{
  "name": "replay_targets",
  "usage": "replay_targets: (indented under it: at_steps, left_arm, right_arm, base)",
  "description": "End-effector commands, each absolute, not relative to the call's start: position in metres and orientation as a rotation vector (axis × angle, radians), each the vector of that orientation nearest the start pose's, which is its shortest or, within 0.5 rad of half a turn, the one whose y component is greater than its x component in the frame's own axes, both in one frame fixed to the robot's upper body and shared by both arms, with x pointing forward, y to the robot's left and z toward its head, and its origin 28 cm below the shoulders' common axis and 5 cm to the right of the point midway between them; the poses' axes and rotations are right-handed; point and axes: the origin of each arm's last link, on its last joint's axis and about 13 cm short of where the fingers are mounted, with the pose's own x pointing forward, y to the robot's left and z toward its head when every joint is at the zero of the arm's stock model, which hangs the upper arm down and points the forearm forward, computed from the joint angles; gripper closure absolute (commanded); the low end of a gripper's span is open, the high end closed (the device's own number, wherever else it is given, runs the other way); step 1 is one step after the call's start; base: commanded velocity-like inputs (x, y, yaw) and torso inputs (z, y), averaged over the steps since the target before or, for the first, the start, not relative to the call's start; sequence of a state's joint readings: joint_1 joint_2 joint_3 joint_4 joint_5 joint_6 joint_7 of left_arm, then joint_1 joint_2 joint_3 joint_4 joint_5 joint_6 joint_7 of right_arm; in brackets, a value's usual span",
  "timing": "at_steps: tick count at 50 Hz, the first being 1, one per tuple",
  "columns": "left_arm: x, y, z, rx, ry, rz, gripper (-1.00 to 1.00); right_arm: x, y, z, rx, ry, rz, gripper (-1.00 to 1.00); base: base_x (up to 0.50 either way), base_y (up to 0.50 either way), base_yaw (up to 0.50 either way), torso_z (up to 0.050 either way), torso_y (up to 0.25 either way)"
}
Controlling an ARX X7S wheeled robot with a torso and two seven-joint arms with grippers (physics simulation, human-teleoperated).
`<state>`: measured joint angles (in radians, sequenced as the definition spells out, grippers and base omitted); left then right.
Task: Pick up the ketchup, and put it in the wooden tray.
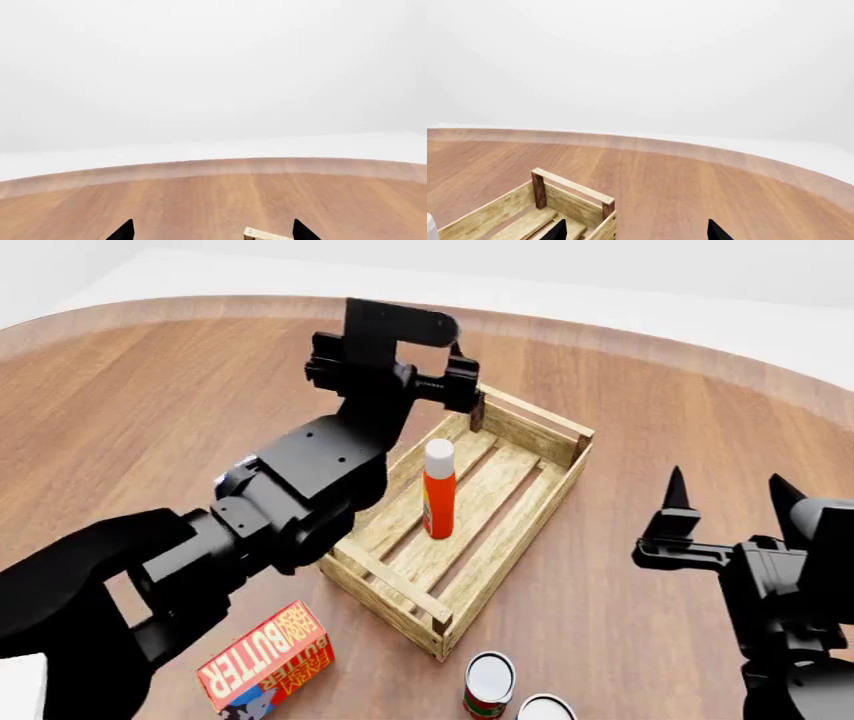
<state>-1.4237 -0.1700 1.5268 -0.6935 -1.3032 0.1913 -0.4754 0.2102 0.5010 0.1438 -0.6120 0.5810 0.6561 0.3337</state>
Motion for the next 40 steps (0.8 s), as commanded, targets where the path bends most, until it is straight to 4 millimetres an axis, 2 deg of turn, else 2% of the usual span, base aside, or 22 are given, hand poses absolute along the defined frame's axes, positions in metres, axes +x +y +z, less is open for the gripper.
replay_targets:
  at_steps: [1,10,19,26,40]
  left_arm:
    - [0.359,0.16,0.227,-0.043,-0.255,-0.21,-1.0]
    - [0.321,0.2,0.217,-0.116,-0.262,-0.117,-1.0]
    - [0.27,0.24,0.192,-0.14,-0.248,0.023,-1.0]
    - [0.239,0.257,0.179,-0.148,-0.234,0.077,-1.0]
    - [0.204,0.277,0.158,-0.149,-0.228,0.139,-1.0]
  right_arm:
    - [0.218,-0.173,0.166,-0.016,-0.177,-0.145,-1.0]
    - [0.195,-0.169,0.171,-0.041,-0.183,-0.132,-1.0]
    - [0.175,-0.153,0.171,-0.071,-0.177,-0.085,-1.0]
    - [0.158,-0.138,0.168,-0.077,-0.178,-0.059,-1.0]
    - [0.135,-0.12,0.167,-0.077,-0.194,-0.043,-1.0]
  base:
    - [0.0,0.0,0.0,0.0,0.0]
    - [0.0,0.0,0.0,0.0,0.0]
    - [0.0,0.0,0.0,0.0,0.0]
    - [0.0,0.0,0.0,0.0,0.0]
    - [0.0,0.0,0.0,0.0,0.0]
